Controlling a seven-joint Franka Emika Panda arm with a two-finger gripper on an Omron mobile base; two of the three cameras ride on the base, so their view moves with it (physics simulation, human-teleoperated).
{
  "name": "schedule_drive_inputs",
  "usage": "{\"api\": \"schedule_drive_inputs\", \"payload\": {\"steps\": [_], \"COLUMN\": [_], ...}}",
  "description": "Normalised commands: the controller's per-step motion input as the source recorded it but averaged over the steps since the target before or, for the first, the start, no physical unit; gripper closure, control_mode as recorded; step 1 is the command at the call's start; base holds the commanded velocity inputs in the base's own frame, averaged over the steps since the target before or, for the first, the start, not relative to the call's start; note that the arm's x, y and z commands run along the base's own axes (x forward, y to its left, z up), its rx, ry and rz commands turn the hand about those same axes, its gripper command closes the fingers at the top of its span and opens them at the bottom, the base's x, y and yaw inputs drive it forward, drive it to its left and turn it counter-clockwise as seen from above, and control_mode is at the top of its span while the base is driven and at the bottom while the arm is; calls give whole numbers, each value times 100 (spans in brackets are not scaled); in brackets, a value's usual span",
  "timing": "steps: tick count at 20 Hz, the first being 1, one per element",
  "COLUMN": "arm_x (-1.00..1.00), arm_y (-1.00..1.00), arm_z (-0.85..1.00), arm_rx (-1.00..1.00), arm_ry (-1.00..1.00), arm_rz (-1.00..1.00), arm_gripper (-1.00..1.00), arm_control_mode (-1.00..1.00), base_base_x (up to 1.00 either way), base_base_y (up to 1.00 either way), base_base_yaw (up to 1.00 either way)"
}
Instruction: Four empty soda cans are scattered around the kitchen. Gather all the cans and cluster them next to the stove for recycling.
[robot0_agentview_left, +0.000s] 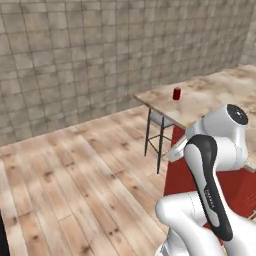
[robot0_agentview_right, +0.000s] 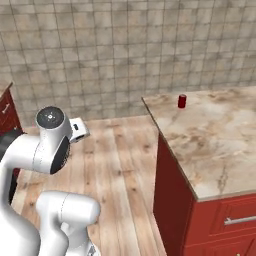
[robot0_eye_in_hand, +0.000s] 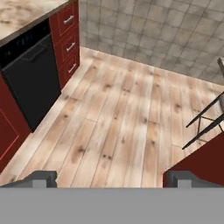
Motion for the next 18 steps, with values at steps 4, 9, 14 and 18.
{"api": "schedule_drive_inputs", "payload": {"steps": [4, 9, 14, 18], "arm_x": [0, 0, 0, 0], "arm_y": [0, 0, 0, 0], "arm_z": [0, 0, 0, 0], "arm_rx": [0, 0, 0, 0], "arm_ry": [0, 0, 0, 0], "arm_rz": [0, 0, 0, 0], "arm_gripper": [-100, -100, -100, -100], "arm_control_mode": [100, 100, 100, 100], "base_base_x": [44, 79, 87, 57], "base_base_y": [49, 64, 72, 70], "base_base_yaw": [-58, -46, -41, -45]}}
